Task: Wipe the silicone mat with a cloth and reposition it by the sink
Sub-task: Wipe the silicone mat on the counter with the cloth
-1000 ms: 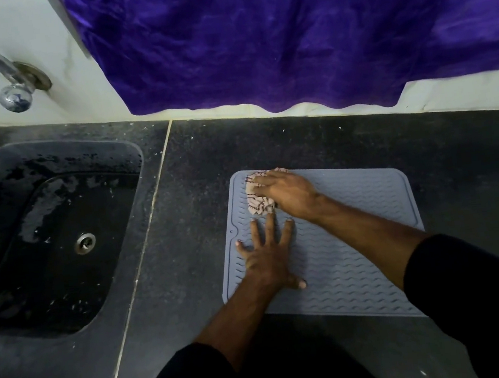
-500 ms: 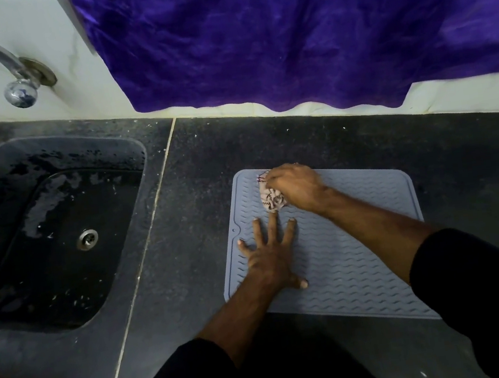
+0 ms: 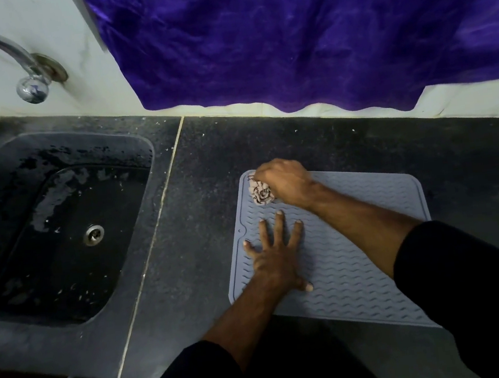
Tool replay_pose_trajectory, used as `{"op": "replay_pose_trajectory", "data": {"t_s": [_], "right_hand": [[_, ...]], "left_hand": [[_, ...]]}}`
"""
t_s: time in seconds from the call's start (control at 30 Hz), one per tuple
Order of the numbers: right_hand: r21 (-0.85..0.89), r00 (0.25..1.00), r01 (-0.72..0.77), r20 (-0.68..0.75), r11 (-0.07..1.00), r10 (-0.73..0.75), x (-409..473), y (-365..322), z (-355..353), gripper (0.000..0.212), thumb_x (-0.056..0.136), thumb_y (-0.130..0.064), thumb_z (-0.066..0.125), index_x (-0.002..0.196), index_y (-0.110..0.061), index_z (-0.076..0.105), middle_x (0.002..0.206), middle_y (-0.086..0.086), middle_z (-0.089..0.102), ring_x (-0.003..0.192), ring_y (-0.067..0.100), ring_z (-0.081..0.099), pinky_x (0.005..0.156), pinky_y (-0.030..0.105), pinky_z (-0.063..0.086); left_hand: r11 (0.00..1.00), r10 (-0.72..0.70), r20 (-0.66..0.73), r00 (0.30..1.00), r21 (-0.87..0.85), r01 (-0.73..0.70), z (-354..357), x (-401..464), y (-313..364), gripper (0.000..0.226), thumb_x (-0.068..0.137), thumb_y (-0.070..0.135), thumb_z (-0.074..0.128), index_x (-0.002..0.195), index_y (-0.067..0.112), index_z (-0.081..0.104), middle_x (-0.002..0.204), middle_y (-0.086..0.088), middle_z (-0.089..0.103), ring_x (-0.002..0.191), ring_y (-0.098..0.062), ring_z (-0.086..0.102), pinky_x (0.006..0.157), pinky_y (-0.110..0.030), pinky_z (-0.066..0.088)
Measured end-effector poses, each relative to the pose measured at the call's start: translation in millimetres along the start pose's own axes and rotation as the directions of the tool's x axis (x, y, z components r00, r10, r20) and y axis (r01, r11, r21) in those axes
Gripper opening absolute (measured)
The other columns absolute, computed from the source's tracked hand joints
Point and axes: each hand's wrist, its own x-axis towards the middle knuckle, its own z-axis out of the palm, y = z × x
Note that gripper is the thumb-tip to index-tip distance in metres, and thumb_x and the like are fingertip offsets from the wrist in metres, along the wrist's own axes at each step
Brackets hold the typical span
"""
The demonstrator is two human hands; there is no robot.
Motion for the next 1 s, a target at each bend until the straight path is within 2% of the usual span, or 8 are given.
{"op": "replay_pose_trajectory", "data": {"t_s": [0.07, 0.17, 0.4, 0.5, 0.6, 0.8, 0.9, 1.0], "right_hand": [[0.084, 0.999, 0.053, -0.012, 0.995, -0.052, 2.8, -8.8, 1.9, 0.057, 0.084, -0.009, 0.063, 0.136, -0.022, 0.047, 0.147, 0.002, 0.042, 0.134, 0.027, 0.038, 0.107, 0.040, 0.038], [0.028, 0.988, 0.135, 0.066, 0.990, -0.136, 3.3, -20.7, 15.2, 0.062, 0.089, 0.001, 0.045, 0.144, -0.025, 0.035, 0.157, -0.002, 0.023, 0.143, 0.028, 0.022, 0.114, 0.040, 0.027], [0.057, 1.000, -0.014, -0.002, 0.998, 0.014, 4.6, 1.7, 9.4, 0.052, 0.077, -0.009, 0.069, 0.126, -0.022, 0.057, 0.132, 0.002, 0.059, 0.121, 0.026, 0.053, 0.100, 0.040, 0.046], [0.103, 1.000, 0.014, -0.012, 0.995, -0.013, 8.8, -4.0, 10.6, 0.062, 0.081, -0.004, 0.065, 0.137, -0.023, 0.046, 0.149, 0.001, 0.040, 0.135, 0.028, 0.037, 0.110, 0.039, 0.033], [0.010, 0.997, 0.043, 0.068, 0.999, -0.044, 6.7, -3.0, 16.1, 0.063, 0.088, 0.002, 0.050, 0.144, -0.024, 0.035, 0.156, 0.000, 0.025, 0.142, 0.028, 0.025, 0.115, 0.039, 0.025], [0.031, 0.988, -0.152, 0.017, 0.988, 0.152, -0.8, 7.5, 7.0, 0.047, 0.082, -0.015, 0.067, 0.127, -0.020, 0.055, 0.130, 0.006, 0.059, 0.119, 0.027, 0.053, 0.099, 0.039, 0.046], [0.094, 1.000, -0.005, -0.019, 0.996, 0.007, 0.6, -7.2, 10.1, 0.052, 0.087, -0.007, 0.056, 0.136, -0.021, 0.047, 0.148, 0.003, 0.041, 0.135, 0.028, 0.038, 0.109, 0.038, 0.034], [0.035, 0.998, 0.061, 0.027, 0.997, -0.062, -4.2, -11.9, 16.1, 0.061, 0.087, 0.004, 0.048, 0.142, -0.021, 0.039, 0.155, 0.001, 0.028, 0.142, 0.028, 0.026, 0.115, 0.038, 0.025]], "left_hand": [[1.000, -0.003, 0.009, 1.000, -0.001, 0.003, -1.0, 0.2, 0.1, 0.133, 0.067, 0.055, 0.078, 0.145, 0.036, -0.027, 0.145, -0.001, -0.048, 0.135, -0.038, -0.038, 0.103, -0.077, -0.004], [1.000, -0.012, 0.034, 0.999, 0.011, 0.011, -1.3, -0.7, 0.6, 0.130, 0.068, 0.056, 0.077, 0.147, 0.034, -0.024, 0.149, -0.004, -0.043, 0.135, -0.038, -0.037, 0.103, -0.076, -0.005], [1.000, 0.000, 0.006, 1.000, -0.014, 0.000, -2.9, -2.1, 0.7, 0.134, 0.066, 0.053, 0.080, 0.146, 0.037, -0.027, 0.146, -0.002, -0.047, 0.135, -0.038, -0.037, 0.103, -0.077, -0.002], [1.000, 0.001, 0.009, 1.000, -0.015, -0.001, -2.3, -0.9, 0.3, 0.134, 0.066, 0.054, 0.079, 0.145, 0.037, -0.027, 0.145, -0.001, -0.048, 0.135, -0.037, -0.037, 0.102, -0.077, -0.004], [1.000, -0.004, 0.019, 1.000, -0.012, 0.005, -2.0, -0.3, -0.1, 0.134, 0.066, 0.055, 0.079, 0.145, 0.038, -0.028, 0.144, -0.001, -0.048, 0.135, -0.037, -0.037, 0.102, -0.077, -0.004], [1.000, -0.004, 0.009, 1.000, -0.014, 0.005, -1.4, -0.7, 0.7, 0.134, 0.066, 0.055, 0.079, 0.145, 0.037, -0.029, 0.144, -0.001, -0.049, 0.135, -0.037, -0.038, 0.103, -0.077, -0.004], [1.000, -0.010, 0.019, 1.000, -0.012, 0.010, -1.5, -0.5, 0.9, 0.133, 0.067, 0.055, 0.079, 0.145, 0.037, -0.028, 0.143, -0.001, -0.049, 0.134, -0.037, -0.038, 0.103, -0.077, -0.005], [1.000, -0.007, 0.021, 1.000, -0.008, 0.007, -1.4, 0.1, 0.1, 0.133, 0.067, 0.056, 0.078, 0.146, 0.036, -0.027, 0.145, -0.002, -0.047, 0.134, -0.038, -0.038, 0.103, -0.077, -0.005]]}}
